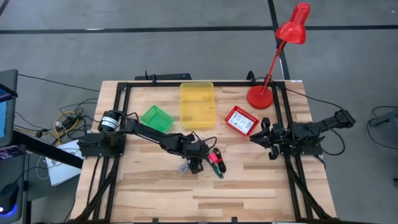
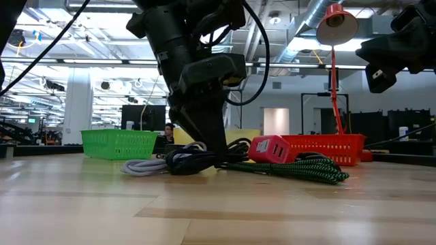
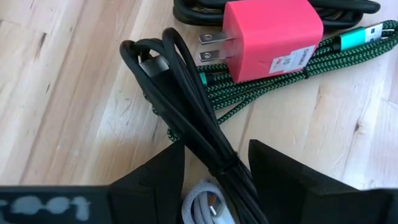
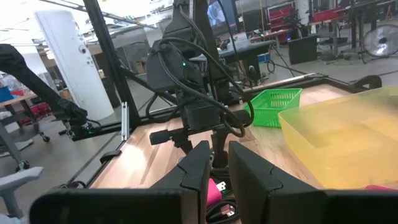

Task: Pick and place items into bin
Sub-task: Put the left black charger cable into the yellow bin

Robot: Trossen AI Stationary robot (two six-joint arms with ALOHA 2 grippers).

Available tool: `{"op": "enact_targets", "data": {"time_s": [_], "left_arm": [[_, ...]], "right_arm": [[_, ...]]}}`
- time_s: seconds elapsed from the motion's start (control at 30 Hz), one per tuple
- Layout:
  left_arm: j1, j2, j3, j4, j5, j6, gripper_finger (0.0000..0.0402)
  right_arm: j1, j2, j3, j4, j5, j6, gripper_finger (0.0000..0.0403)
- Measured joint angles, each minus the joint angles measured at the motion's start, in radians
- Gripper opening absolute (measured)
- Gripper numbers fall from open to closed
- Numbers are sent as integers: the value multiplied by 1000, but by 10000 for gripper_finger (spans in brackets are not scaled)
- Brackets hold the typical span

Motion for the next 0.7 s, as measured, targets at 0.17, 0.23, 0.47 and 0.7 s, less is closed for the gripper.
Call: {"op": "enact_targets", "data": {"time_s": [0.17, 0.23, 0.47, 0.7], "left_arm": [[0, 3, 0, 1, 0, 0, 166], [1, 20, 0, 24, 14, 0, 166], [17, 73, 13, 67, 91, 7, 166], [18, 66, 13, 64, 70, 8, 157]], "right_arm": [[0, 0, 0, 0, 0, 0, 54], [0, 0, 0, 0, 0, 0, 54], [0, 1, 0, -2, 0, 0, 54], [0, 0, 0, 0, 0, 0, 54]]}}
